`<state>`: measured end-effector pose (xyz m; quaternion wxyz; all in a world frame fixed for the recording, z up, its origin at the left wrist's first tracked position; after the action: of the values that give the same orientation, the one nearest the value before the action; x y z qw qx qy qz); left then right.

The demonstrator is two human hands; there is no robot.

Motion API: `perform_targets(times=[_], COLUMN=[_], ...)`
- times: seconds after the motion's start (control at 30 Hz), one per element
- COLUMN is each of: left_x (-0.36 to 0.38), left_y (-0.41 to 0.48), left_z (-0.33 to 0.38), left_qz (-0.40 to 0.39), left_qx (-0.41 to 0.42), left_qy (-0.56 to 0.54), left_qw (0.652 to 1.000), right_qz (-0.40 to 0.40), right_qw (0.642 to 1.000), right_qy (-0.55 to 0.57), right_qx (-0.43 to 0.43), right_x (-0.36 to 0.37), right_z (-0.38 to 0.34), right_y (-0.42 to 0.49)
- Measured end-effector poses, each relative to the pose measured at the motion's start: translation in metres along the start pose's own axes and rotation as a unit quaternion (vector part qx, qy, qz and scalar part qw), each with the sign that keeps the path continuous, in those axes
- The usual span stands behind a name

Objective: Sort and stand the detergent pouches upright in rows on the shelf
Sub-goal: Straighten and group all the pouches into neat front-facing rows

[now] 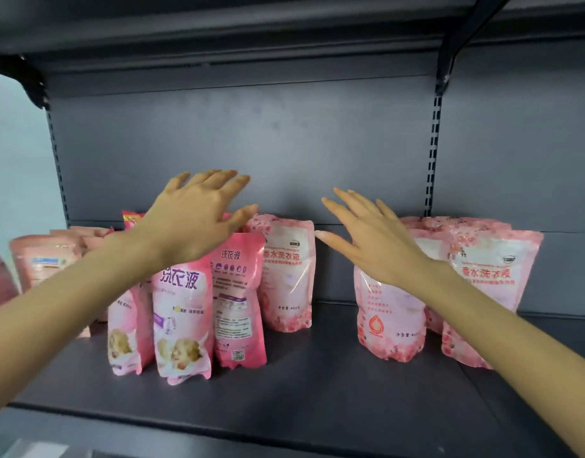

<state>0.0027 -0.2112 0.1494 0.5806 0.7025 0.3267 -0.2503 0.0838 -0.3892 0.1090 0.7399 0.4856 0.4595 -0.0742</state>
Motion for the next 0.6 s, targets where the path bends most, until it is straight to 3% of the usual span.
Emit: perform_targets(times=[0.17,0.3,0.43,0.6], left_x=[0.015,0.039,0.067,0.105], left_y=[0.029,0.063,0.090,0.112], left_z=[-0.023,-0.035,-0.021,-0.007], left_qz=[-0.066,-0.133,-0.191,-0.249], left_qx=[-0.015,-0.055,-0.011,0.032], left_qy=[0.000,-0.096,-0.106,-0.092], left_qw=[0.998,0.985,0.976,0.964], right_qz=[-0.040,-0.121,-0.155,-0.140], right_qw=[0.998,0.988,0.979,0.977], right_qy=[0.038,0.094,0.134,0.158], right_qx=[-0.014,0.010,0.023,-0.002], right_x=[0.014,0.049,0.086,0.099], right_z=[-0.010,-0.004,0.001,-0.004], right_y=[0.050,0.085,0.111,0.130])
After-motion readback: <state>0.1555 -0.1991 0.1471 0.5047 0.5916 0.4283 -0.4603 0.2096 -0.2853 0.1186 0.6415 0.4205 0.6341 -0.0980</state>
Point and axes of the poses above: each hand's wrist, its own y-axis towards the middle knuckle, its own x-axis out of the palm, z = x × y, the point moved 8 cm from there along y, towards the middle knuckle, and after that the axes turned 3 degrees about z, right-handed, at the moved point
